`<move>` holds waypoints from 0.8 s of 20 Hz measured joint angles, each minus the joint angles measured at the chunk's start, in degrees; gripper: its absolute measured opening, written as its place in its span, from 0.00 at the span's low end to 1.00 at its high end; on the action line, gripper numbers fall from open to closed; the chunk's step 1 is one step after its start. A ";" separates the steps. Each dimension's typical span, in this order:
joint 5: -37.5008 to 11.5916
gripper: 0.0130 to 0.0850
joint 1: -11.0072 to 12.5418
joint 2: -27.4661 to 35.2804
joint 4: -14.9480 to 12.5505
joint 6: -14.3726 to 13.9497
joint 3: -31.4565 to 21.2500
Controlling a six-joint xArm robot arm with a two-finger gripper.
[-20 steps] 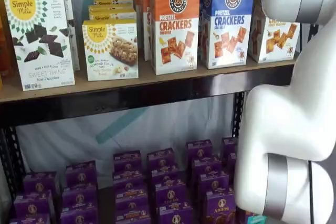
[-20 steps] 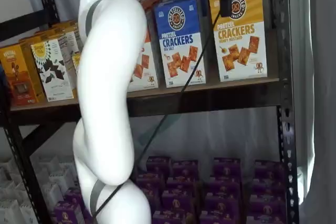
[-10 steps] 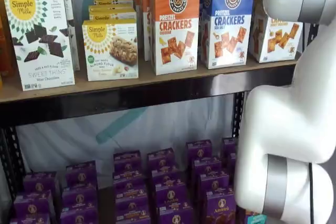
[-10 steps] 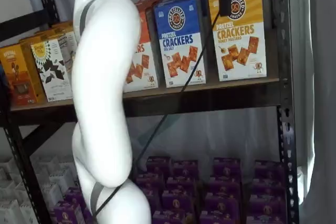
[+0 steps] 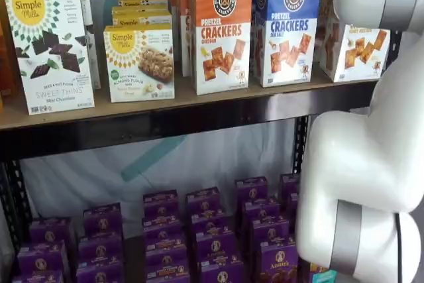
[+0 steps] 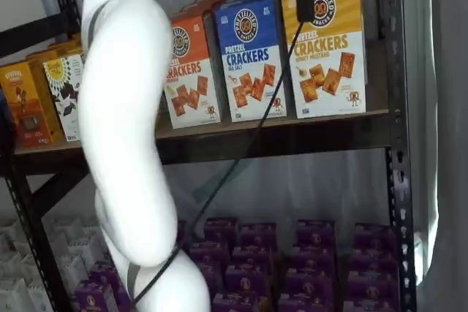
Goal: Retrieve the yellow and white box located on the top shelf, the sixth one from the left
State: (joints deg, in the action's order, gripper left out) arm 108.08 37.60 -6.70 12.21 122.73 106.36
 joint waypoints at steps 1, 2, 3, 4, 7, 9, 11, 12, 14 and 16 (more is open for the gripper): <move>-0.13 0.67 0.01 -1.24 -0.33 0.18 -1.32; -0.20 0.67 0.01 -2.28 -0.70 0.33 -2.47; -0.33 0.67 -0.03 -3.77 -1.25 0.57 -4.20; -0.46 0.67 -0.03 -5.00 -1.67 0.77 -5.66; -0.67 0.67 0.06 -8.33 -2.83 1.40 -9.78; -0.78 0.67 0.15 -10.08 -3.44 1.75 -12.07; -0.99 0.67 0.32 -12.21 -4.04 2.19 -14.97; -1.15 0.67 0.45 -12.99 -4.11 2.37 -16.04; -1.35 0.67 0.63 -14.10 -4.22 2.61 -17.62; -1.71 0.67 0.68 -15.14 -4.40 2.78 -19.12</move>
State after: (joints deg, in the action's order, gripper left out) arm 106.37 38.28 -21.84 7.81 125.51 87.24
